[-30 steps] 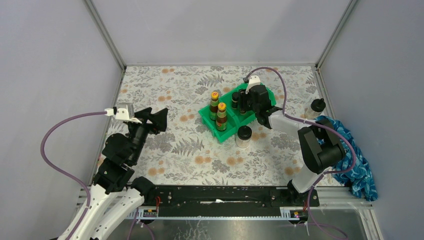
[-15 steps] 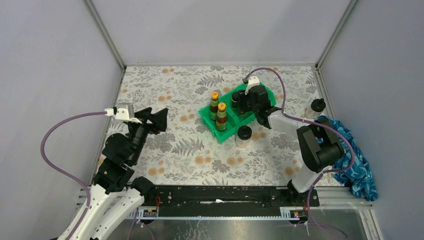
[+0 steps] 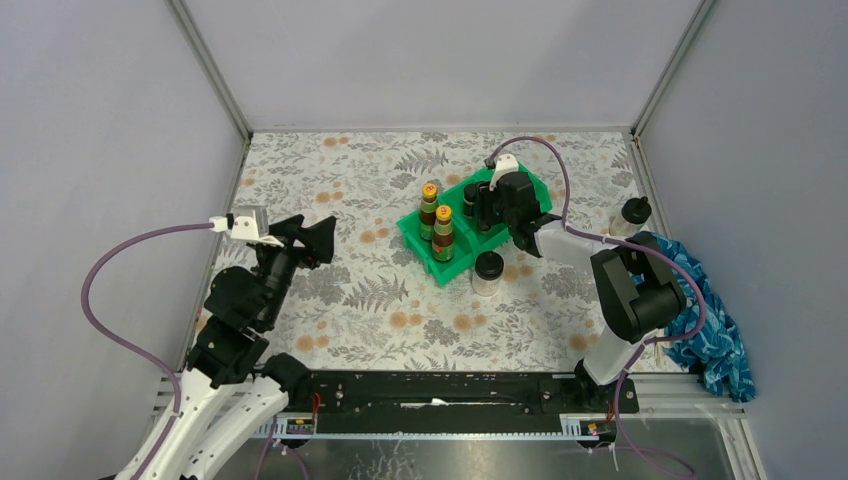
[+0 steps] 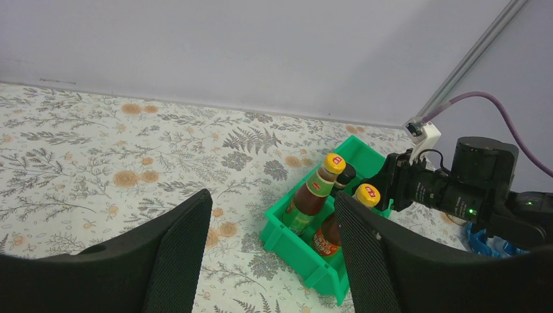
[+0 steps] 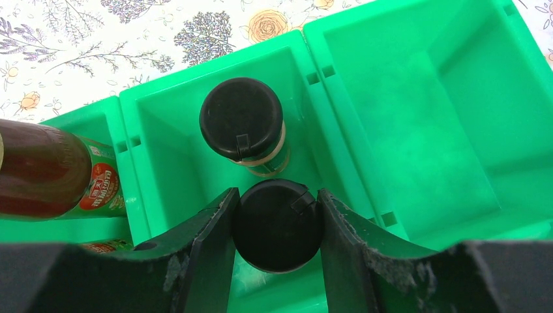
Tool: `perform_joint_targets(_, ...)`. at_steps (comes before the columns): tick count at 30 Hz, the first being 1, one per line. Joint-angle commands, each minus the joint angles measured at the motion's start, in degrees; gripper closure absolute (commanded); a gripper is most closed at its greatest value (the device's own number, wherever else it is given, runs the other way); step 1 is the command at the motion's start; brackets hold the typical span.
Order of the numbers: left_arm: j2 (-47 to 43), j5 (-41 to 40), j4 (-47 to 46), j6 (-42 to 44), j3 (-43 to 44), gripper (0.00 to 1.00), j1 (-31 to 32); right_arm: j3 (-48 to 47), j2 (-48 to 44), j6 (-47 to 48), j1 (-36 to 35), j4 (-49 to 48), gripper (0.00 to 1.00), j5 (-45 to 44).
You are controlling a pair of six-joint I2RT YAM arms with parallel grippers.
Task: Organize the condiment bottles
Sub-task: Place the bottle in the storage box.
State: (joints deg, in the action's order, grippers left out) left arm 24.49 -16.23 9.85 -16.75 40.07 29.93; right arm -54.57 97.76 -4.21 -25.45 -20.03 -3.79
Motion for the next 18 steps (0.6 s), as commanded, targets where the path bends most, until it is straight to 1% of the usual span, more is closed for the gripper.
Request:
perform_joint_targets(1, -0.1, 1.0, -1.8, 0.1, -0.7, 0.26, -0.3, -1.6, 0.2, -0.3, 0.6, -2.9, 1.00, 0.0)
perform_joint_targets(2, -0.1, 1.0, -1.8, 0.1, -0.7, 0.26, -0.3, -1.6, 0.2, -0.2, 0.6, -2.9, 0.99, -0.1)
perform_joint_targets(5, -0.1, 1.0, -1.8, 0.1, -0.7, 0.26, -0.3, -1.6, 0.2, -0.3, 0.7, -2.8, 0.93, -0.1)
perform_joint_targets(8, 0.0, 1.0, -1.8, 0.1, -0.7, 0.26, -0.3, -1.5, 0.2, -0.4, 0.7, -2.9, 0.83, -0.2)
perform_joint_targets(16, -0.1, 1.1, -1.8, 0.1, -0.7, 0.26, -0.3, -1.3, 0.2, -0.5, 0.7, -2.9, 0.50, -0.2)
perform_joint_targets(18, -0.1, 1.1, -1.8, 0.1, -0.7, 0.26, -0.3, -1.3, 0.2, -0.6, 0.8, -3.0, 0.45, -0.1)
